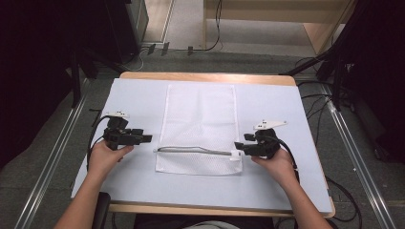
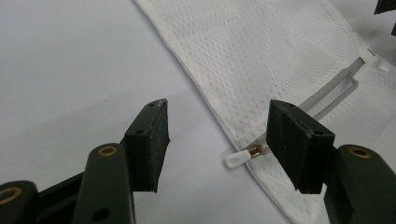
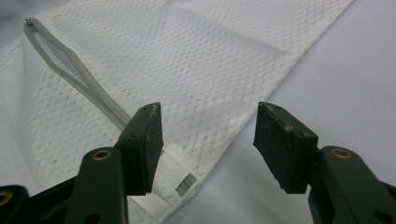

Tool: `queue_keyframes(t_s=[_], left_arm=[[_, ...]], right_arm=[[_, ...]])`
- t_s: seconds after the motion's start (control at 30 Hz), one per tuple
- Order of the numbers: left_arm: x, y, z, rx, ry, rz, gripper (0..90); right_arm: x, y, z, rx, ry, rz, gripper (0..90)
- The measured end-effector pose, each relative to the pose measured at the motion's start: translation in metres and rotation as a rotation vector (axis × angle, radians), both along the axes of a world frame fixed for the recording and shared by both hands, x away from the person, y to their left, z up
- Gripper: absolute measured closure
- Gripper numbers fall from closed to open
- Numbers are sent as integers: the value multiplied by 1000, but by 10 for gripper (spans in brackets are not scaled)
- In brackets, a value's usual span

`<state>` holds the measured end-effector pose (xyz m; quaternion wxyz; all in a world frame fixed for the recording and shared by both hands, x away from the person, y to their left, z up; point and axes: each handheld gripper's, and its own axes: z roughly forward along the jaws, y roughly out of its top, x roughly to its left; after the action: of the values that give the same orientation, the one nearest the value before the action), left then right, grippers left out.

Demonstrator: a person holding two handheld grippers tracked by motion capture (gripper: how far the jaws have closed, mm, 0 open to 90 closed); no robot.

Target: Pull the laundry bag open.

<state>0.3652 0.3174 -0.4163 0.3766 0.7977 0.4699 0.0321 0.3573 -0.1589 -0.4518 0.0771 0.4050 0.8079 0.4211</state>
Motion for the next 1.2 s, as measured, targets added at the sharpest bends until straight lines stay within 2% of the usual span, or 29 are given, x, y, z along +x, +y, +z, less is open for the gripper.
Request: queue_keyframes(t_s=[0.17,0.43,0.7,0.87,1.03,1.2], left_arm=[[1,4,0,23,-23,22,388],[4,11,-1,34,-32,44,384],[8,19,-3,50,-79,56,353],[10,23,-6,63,-69,69,344],[10,21,-8,84,-62,55,327],[10,23,-10,82,-62,58,305]], right_arm=[[1,-8,1,8,-13,-6,401],[6,-26,0,9,-10,-47,399],[10,-42,-1,25,-11,-96,390],[12,-47,-3,25,-11,-110,387],[14,-51,-4,27,-7,-121,387],[15,-53,-5,27,-1,-132,386]])
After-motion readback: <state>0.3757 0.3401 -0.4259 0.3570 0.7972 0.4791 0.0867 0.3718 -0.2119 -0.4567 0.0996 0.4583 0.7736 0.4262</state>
